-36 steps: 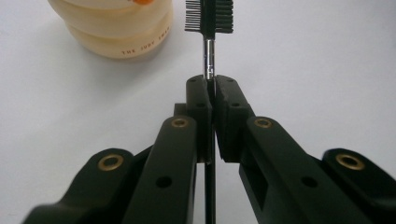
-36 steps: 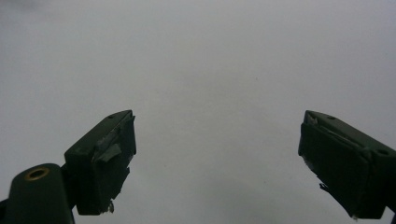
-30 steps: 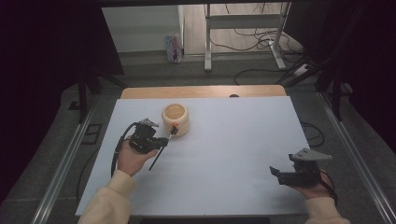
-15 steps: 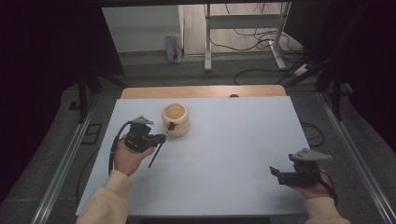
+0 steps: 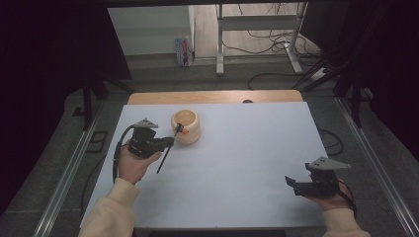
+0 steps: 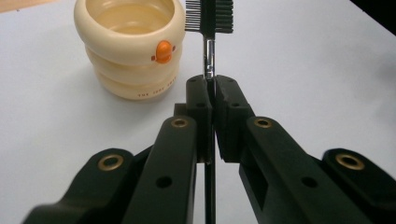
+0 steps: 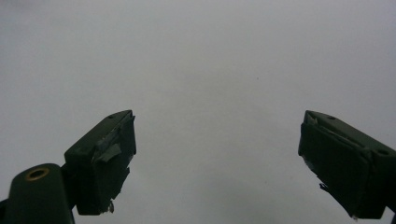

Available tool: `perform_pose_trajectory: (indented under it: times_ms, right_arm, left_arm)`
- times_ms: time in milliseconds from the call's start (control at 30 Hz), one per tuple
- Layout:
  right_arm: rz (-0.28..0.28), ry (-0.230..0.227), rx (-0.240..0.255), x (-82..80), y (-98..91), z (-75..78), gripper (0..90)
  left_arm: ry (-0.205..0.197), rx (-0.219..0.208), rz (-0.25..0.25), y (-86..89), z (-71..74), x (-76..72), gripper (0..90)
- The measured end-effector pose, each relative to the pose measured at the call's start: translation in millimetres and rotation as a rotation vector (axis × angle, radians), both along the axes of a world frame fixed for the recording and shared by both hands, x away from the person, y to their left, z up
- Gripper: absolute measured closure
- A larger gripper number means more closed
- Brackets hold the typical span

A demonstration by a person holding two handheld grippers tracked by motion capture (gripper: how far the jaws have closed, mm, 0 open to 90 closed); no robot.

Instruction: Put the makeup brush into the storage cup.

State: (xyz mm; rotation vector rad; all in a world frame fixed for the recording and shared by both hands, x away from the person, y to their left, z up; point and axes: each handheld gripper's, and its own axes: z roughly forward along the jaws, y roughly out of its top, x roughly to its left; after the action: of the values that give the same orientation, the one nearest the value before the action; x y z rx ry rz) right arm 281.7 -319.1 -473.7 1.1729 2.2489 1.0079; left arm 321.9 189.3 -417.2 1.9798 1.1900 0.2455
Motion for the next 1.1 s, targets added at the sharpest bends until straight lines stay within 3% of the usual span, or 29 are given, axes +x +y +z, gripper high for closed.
perform_pose_trajectory:
  times_ms: [567,800,1100]
  right_arm:
    - [0.019,-0.003,0.006,-0.1,2.4,0.6,7.4]
    - [0.028,-0.007,0.000,1.4,3.3,1.3,7.4]
    - [0.037,-0.013,0.012,2.6,4.6,1.9,7.4]
  left_arm:
    - [-0.045,-0.030,0.007,1.6,15.5,1.9,86.1]
    - [-0.064,-0.045,0.022,4.5,15.3,3.7,86.1]
    - [-0.083,-0.101,0.029,8.6,20.7,5.9,86.1]
